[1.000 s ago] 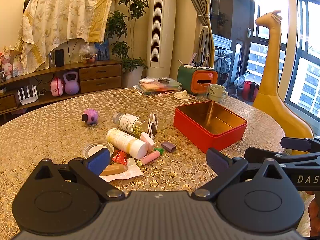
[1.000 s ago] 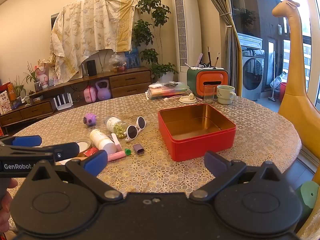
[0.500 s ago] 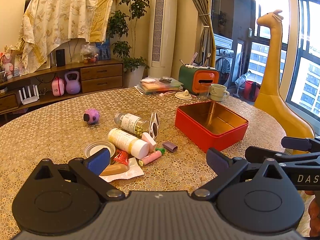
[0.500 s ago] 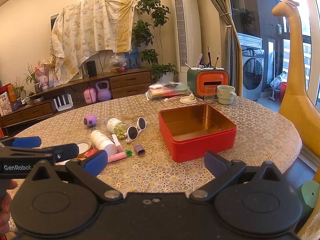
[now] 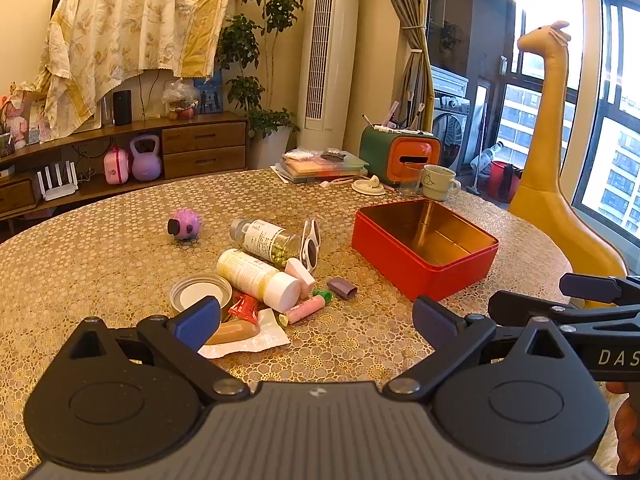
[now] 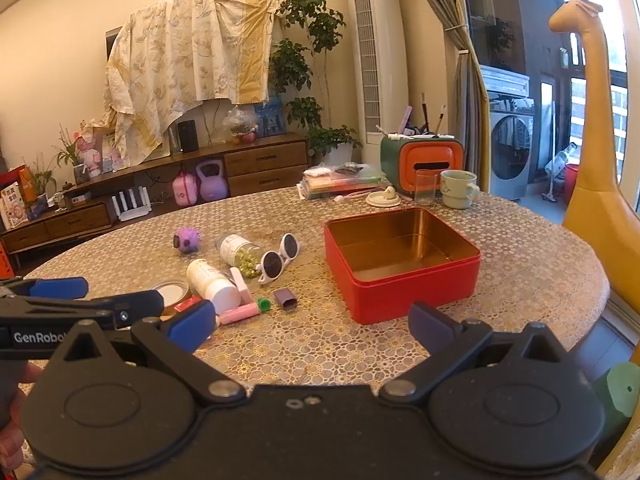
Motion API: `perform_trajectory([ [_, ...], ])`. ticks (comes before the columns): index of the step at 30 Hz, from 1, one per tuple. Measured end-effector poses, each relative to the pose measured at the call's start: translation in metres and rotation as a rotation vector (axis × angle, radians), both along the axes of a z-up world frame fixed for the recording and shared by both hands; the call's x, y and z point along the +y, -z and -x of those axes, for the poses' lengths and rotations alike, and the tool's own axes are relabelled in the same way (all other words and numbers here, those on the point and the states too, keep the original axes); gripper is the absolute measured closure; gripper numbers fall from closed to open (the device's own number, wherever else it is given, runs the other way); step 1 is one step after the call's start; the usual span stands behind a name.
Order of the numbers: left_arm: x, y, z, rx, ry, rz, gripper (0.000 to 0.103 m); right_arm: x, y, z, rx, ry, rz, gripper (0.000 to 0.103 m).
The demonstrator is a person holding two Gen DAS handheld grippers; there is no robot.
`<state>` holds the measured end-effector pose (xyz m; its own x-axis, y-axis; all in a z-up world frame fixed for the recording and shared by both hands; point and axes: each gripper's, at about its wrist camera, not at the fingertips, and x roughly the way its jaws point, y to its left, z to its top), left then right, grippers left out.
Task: Organize rigid objects
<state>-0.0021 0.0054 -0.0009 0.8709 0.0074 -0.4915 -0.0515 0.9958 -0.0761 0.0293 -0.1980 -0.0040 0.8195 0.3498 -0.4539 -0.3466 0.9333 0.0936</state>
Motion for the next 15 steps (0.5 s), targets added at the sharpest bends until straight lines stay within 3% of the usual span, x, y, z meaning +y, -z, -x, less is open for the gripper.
perform_trajectory([
  [10, 0.008, 0.008, -0.007, 0.008, -0.039, -0.027, 0.0, 0.005, 0.002, -0.013, 0.039, -0.032, -0.014, 0.0],
  [15, 0.031, 0.014, -0.02, 0.02, -0.071, 0.004, 0.0, 0.013, 0.009, -0.028, 0.076, -0.06, -0.002, 0.002],
])
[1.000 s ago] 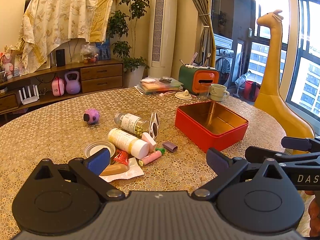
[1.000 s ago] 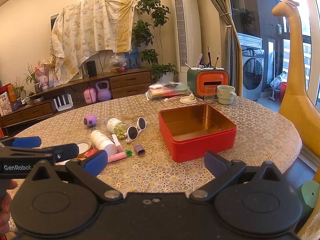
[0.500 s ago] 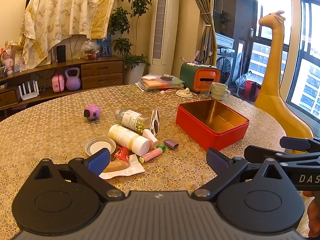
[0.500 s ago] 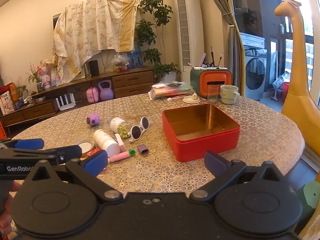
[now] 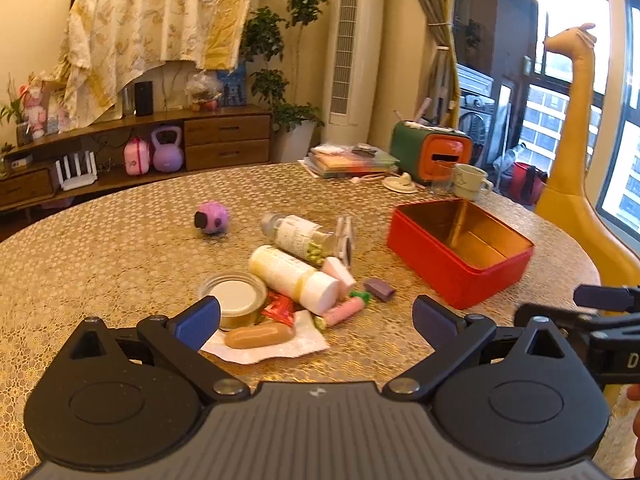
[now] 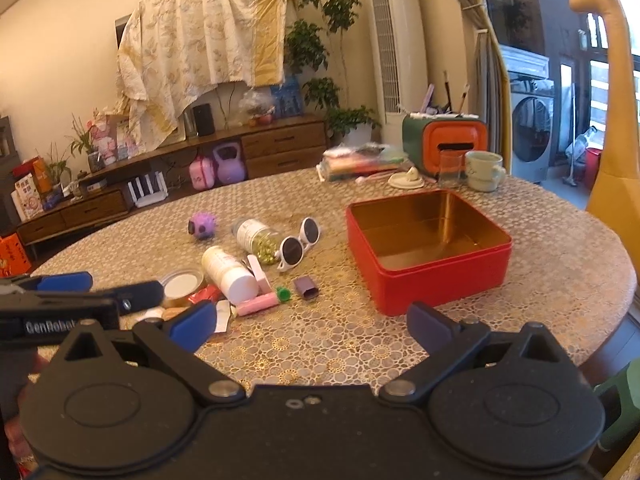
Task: Organize rigid objects
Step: 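Grasp the white-lidded round jar with the left gripper while the right gripper grasps the purple block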
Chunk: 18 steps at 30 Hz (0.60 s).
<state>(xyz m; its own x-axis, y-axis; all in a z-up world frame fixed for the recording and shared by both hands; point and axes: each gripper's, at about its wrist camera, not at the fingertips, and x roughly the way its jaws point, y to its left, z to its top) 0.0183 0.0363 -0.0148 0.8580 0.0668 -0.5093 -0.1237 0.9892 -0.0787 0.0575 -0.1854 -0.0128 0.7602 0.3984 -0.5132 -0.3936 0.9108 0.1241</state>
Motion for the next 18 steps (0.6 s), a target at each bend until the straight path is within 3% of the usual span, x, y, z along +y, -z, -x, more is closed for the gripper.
perform_trajectory([
  [9, 0.05, 0.03, -0.052, 0.075, -0.087, 0.001, 0.0, 0.022, 0.015, -0.046, 0.038, -0.1, 0.07, 0.007],
  [18, 0.079, 0.072, -0.1, 0.168, -0.156, -0.018, 0.0, 0.053, 0.041, -0.093, 0.085, -0.166, 0.149, 0.02],
])
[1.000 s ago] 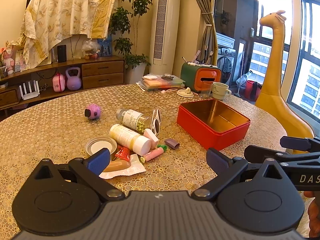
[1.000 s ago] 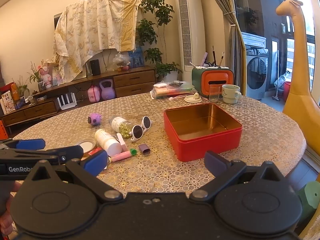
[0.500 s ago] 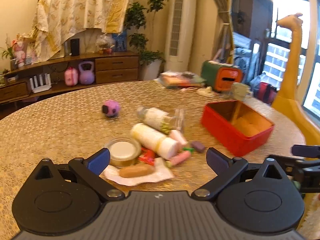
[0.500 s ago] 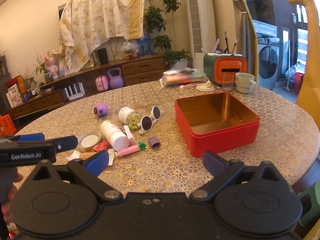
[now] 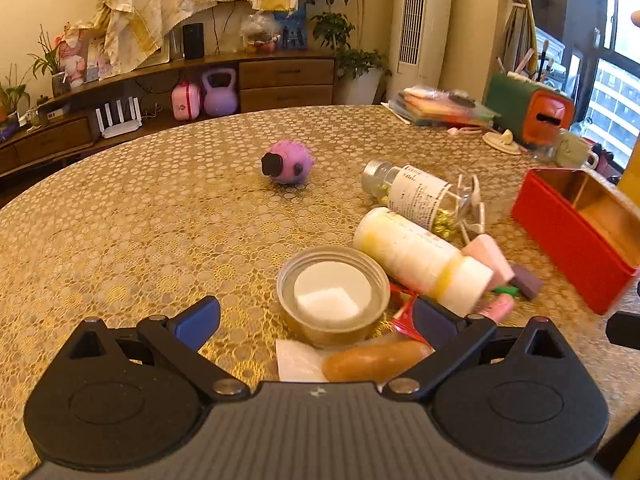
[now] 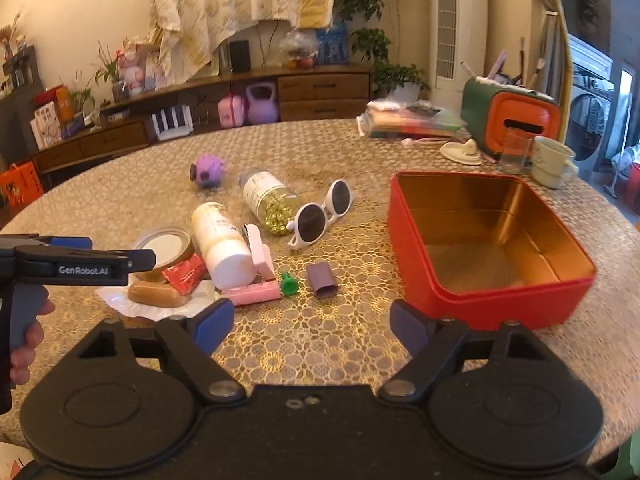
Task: Organize rigid objects
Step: 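Grasp the white-lidded round jar with the left gripper while the right gripper grasps the purple block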
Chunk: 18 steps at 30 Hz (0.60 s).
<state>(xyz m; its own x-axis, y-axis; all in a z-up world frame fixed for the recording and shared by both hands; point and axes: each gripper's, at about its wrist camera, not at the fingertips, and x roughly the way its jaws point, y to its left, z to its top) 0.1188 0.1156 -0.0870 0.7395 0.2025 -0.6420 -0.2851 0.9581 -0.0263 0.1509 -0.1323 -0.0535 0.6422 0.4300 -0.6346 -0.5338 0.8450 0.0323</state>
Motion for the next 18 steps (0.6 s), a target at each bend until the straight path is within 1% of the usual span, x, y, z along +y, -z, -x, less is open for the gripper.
perform_trajectory([
  [1, 0.0, 0.002, -0.004, 0.003, -0.003, -0.011, 0.0, 0.003, 0.003, -0.006, 0.005, -0.002, 0.006, 0.022],
  [2, 0.0, 0.005, -0.007, 0.008, -0.006, -0.018, 0.0, 0.005, 0.005, -0.011, 0.011, -0.006, 0.008, 0.026],
  [6, 0.0, 0.009, -0.016, 0.01, -0.005, -0.016, 0.0, 0.014, 0.011, -0.028, 0.024, -0.012, 0.013, 0.033],
  [11, -0.003, 0.015, -0.024, 0.012, 0.006, -0.036, 0.0, 0.024, 0.022, -0.047, 0.044, 0.0, 0.029, 0.045],
  [15, -0.002, 0.016, -0.028, 0.006, -0.004, -0.053, 0.0, 0.027, 0.029, -0.059, 0.052, 0.016, 0.042, 0.051],
  [18, 0.004, 0.017, -0.031, 0.007, -0.013, -0.034, 0.0, 0.03, 0.033, -0.065, 0.055, 0.022, 0.052, 0.055],
])
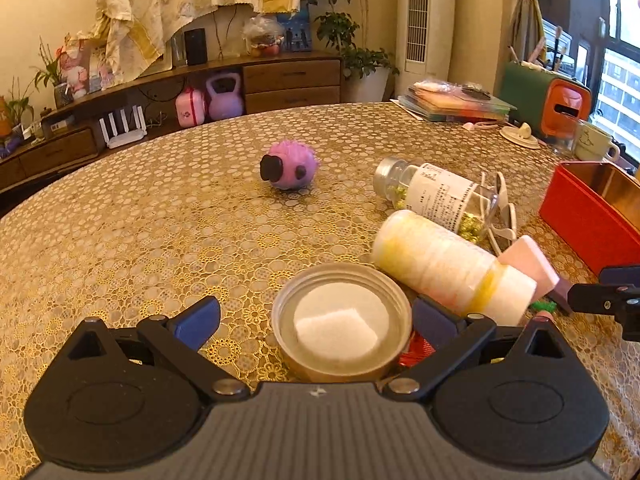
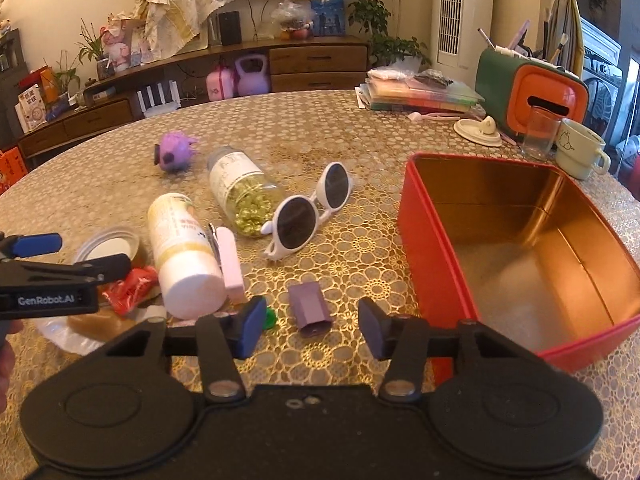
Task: Organize rigid objects
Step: 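Grasp the white-lidded round jar with the left gripper while the right gripper grasps the purple block, then carry the jar with the left gripper while the right gripper carries the purple block over the red tin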
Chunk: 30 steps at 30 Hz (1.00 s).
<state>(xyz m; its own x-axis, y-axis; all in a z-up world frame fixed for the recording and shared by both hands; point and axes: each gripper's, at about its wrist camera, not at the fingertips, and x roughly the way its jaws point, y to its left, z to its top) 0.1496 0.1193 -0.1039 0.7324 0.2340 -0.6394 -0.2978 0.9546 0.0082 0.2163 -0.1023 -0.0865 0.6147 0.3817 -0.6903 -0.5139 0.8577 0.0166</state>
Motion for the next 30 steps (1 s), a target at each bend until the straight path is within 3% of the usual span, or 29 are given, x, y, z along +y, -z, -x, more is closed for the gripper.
perform_trajectory([
  [8, -0.002, 0.001, -0.002, -0.02, 0.01, -0.03, 0.0, 0.009, 0.012, -0.009, 0.007, -0.003, 0.034, 0.065],
  [16, 0.0, 0.003, 0.0, -0.038, 0.027, 0.0, 0.007, 0.02, 0.018, -0.01, -0.01, -0.018, 0.058, 0.069],
  [17, 0.0, 0.003, 0.0, -0.041, 0.033, 0.0, 0.009, 0.02, 0.018, -0.01, -0.011, -0.021, 0.057, 0.07],
  [19, -0.002, 0.002, 0.001, -0.052, 0.06, 0.018, 0.026, 0.021, 0.018, -0.009, -0.012, -0.026, 0.052, 0.075],
  [23, -0.007, 0.0, 0.0, -0.05, 0.074, -0.013, 0.027, 0.021, 0.019, -0.009, -0.014, -0.023, 0.045, 0.083],
  [30, -0.003, -0.002, 0.002, -0.042, 0.065, -0.004, 0.027, 0.013, 0.01, -0.006, -0.019, -0.01, 0.009, 0.083],
])
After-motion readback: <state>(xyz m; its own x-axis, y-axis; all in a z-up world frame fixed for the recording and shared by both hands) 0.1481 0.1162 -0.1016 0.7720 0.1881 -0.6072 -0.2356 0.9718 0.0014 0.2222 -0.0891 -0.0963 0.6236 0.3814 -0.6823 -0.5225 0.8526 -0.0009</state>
